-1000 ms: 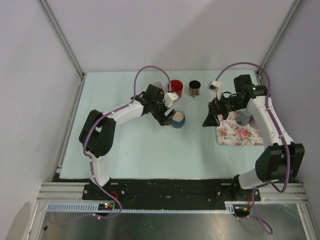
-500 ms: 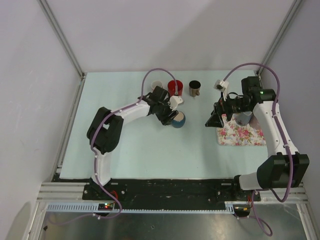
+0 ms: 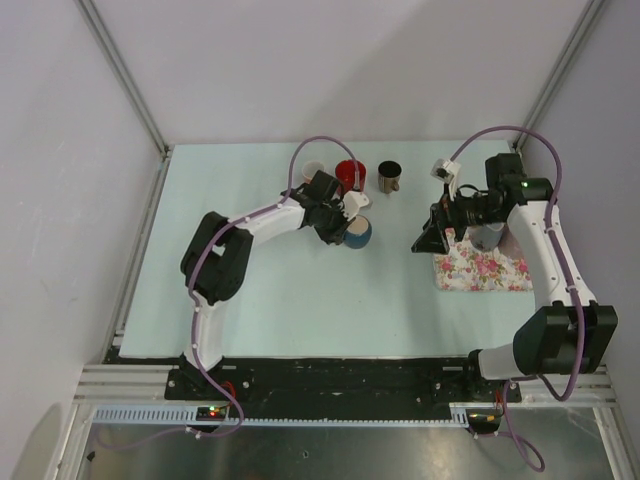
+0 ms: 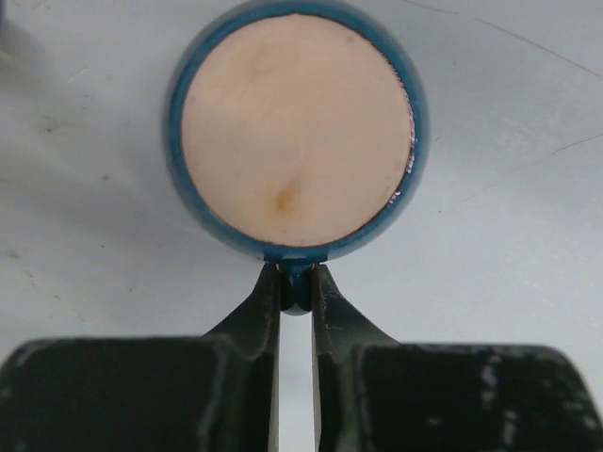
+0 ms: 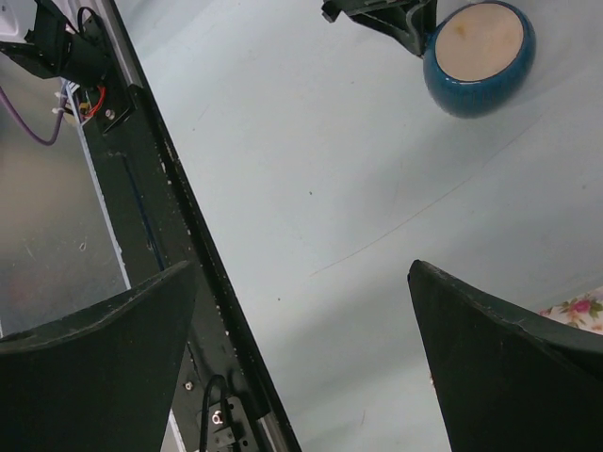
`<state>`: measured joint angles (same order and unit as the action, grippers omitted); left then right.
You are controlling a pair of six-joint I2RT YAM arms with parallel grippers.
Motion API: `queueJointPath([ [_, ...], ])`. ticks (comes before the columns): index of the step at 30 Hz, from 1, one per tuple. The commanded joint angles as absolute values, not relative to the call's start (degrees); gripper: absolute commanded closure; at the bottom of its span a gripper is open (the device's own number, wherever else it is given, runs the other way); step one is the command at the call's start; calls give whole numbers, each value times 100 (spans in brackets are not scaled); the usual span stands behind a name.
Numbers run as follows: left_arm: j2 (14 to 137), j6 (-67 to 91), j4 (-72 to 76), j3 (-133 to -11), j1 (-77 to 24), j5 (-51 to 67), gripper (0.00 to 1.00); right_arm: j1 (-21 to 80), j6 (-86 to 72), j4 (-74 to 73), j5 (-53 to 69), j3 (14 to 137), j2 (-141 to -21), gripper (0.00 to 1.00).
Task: Turn the mug right side up
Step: Turn over the cup on the tray.
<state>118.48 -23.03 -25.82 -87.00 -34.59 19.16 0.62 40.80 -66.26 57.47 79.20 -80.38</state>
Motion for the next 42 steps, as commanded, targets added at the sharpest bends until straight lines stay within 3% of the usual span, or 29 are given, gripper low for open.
queueJointPath([
  [1,11800,-2198,-2529,-8981,-3506,2069,97,69,4157,-6643,5940,7877,-8154,1],
  [8,11474,-1242,-2531,-9185,-3451,3033,100,49,3787,-5961,6638,7546,-8245,1],
  [18,11366,1644,-1576,-9508,-2851,5094,100,53,714,-2744,7084,6367,-8318,1],
  [20,11222,2547,-623,-9177,-2758,5378,100,48,97,-2088,7064,6140,-8339,2],
  [26,10864,6154,4031,-7806,-2616,5582,100,53,-1784,25,6878,5512,-8214,2],
  [31,11132,8852,7691,-7080,-2654,4928,100,205,-3153,1785,6638,5311,-8221,3],
  [37,11149,9145,8437,-6705,-2865,4561,100,502,-4667,3834,6361,5047,-8555,9],
  [42,11178,9077,8519,-6550,-3096,4459,100,574,-6392,6367,6467,4889,-9143,19],
])
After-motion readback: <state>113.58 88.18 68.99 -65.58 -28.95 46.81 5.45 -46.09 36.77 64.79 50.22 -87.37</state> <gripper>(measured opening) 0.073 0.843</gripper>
